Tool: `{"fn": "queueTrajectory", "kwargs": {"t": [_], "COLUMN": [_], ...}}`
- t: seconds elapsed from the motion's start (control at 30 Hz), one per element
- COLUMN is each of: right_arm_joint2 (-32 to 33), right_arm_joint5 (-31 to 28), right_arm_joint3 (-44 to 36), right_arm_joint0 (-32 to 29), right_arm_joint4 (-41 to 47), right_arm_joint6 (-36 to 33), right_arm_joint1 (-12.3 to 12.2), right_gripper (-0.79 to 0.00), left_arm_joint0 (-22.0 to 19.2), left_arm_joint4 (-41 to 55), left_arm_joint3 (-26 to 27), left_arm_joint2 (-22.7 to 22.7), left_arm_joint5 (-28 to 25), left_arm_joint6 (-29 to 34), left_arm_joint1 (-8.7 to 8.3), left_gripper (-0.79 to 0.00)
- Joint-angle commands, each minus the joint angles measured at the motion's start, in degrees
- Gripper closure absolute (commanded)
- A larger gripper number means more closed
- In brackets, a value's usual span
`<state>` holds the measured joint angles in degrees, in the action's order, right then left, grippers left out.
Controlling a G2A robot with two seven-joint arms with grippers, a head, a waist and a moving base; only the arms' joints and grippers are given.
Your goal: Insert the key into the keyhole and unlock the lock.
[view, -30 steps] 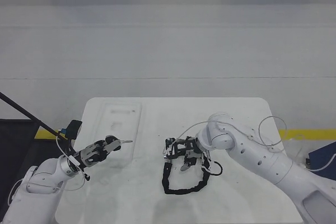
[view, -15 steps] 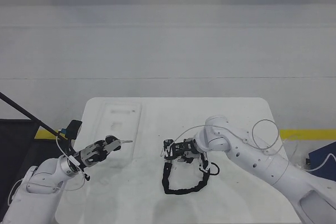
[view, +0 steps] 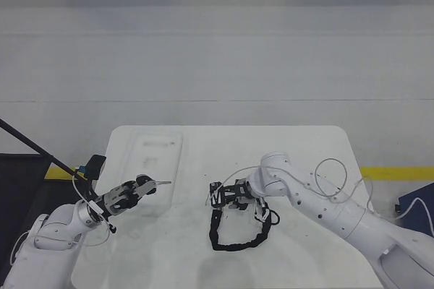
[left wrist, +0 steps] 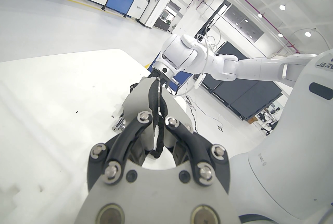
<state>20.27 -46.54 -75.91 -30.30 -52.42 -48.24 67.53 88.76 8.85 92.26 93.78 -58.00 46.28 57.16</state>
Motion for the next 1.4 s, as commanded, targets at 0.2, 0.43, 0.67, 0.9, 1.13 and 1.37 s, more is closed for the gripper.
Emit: {"fn": "queueTrajectory", "kwargs": {"t": [0.2, 0.43, 0.67, 0.9, 1.13, 1.37], "right_arm_joint2": [-0.8, -1.3, -1.4, -1.4, -1.3, -1.3], "right_arm_joint5": [-0.1, -0.3, -0.4, -0.4, -0.5, -0.6], "right_arm_joint3": [1.9, 3.7, 5.1, 6.2, 7.1, 7.9], "right_arm_joint0": [0.7, 0.6, 0.5, 0.3, 0.0, -0.3], "right_arm_joint4": [-2.5, -3.2, -3.7, -4.2, -5.0, -5.8], "right_arm_joint6": [-0.5, -0.3, -0.5, -0.7, -1.0, -1.2], "right_arm_joint1": [1.4, 2.6, 3.4, 4.2, 4.7, 5.2], "right_gripper": [-0.351, -0.326, -0.311, -0.256, -0.234, -0.126], "left_arm_joint0": [0.0, 0.0, 0.0, 0.0, 0.0, 0.0], "left_arm_joint4": [0.0, 0.0, 0.0, 0.0, 0.0, 0.0], "left_arm_joint3": [0.0, 0.0, 0.0, 0.0, 0.0, 0.0], "left_arm_joint2": [0.0, 0.0, 0.0, 0.0, 0.0, 0.0], "left_arm_joint5": [0.0, 0.0, 0.0, 0.0, 0.0, 0.0], "left_arm_joint6": [0.0, 0.0, 0.0, 0.0, 0.0, 0.0], "left_arm_joint1": [0.00, 0.00, 0.00, 0.00, 0.00, 0.00], "left_gripper": [0.000, 0.000, 0.000, 0.000, 0.000, 0.000]}}
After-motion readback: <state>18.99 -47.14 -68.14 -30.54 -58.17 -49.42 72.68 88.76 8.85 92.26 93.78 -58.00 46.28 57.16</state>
